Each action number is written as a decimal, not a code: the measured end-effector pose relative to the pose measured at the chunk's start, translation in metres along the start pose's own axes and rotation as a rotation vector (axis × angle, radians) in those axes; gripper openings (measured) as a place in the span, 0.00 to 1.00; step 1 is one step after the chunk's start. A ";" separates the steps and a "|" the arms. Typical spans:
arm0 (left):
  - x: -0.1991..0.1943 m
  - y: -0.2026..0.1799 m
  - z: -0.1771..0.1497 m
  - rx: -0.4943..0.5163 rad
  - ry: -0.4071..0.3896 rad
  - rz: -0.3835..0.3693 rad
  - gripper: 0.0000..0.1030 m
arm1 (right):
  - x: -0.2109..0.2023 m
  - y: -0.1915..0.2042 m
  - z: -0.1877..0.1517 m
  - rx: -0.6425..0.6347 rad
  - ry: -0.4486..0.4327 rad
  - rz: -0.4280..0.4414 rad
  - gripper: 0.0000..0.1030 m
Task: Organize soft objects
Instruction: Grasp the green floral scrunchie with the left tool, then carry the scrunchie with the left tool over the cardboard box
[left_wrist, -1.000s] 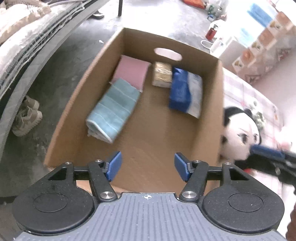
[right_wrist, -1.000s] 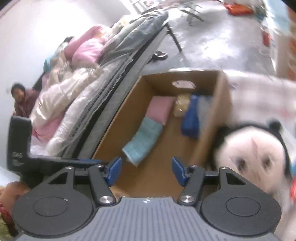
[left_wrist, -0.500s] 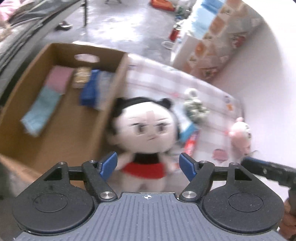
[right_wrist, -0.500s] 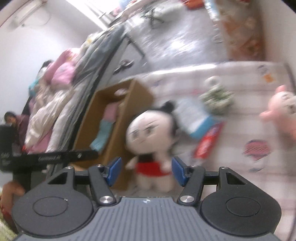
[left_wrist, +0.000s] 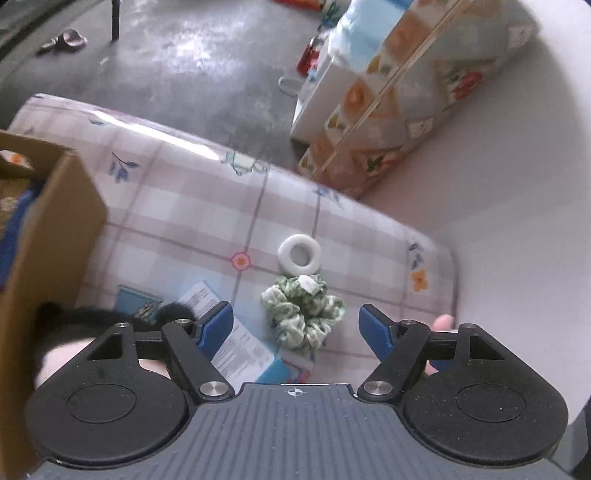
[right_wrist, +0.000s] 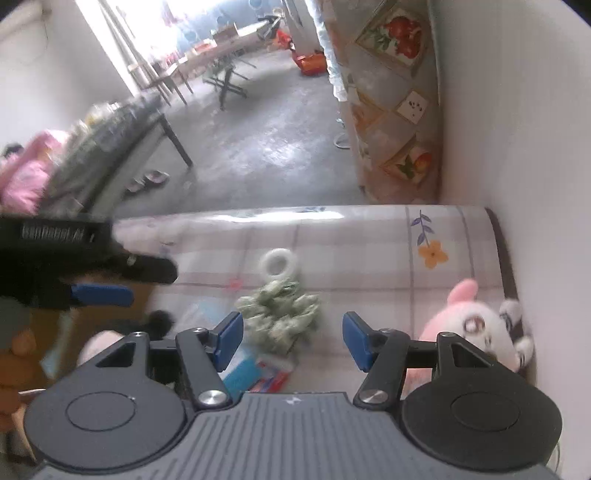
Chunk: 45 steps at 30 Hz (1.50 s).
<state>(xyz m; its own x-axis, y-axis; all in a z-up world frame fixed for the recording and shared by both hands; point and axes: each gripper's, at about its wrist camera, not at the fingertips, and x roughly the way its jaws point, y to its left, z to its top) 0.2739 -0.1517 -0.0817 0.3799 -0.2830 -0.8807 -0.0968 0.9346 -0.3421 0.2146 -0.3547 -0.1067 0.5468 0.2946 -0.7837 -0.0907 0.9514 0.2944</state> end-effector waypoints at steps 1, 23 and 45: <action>0.013 -0.003 0.005 0.000 0.014 0.004 0.70 | 0.011 0.000 0.002 -0.009 0.004 -0.004 0.60; 0.136 0.002 0.028 -0.016 0.278 0.030 0.47 | 0.103 -0.035 0.007 0.085 0.157 0.146 0.48; 0.102 0.008 0.018 -0.090 0.245 -0.093 0.09 | 0.062 -0.024 0.007 0.120 0.086 0.179 0.12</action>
<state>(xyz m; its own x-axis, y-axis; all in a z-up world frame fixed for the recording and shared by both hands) 0.3281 -0.1695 -0.1685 0.1586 -0.4201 -0.8935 -0.1575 0.8826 -0.4429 0.2562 -0.3604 -0.1587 0.4571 0.4694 -0.7555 -0.0778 0.8672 0.4918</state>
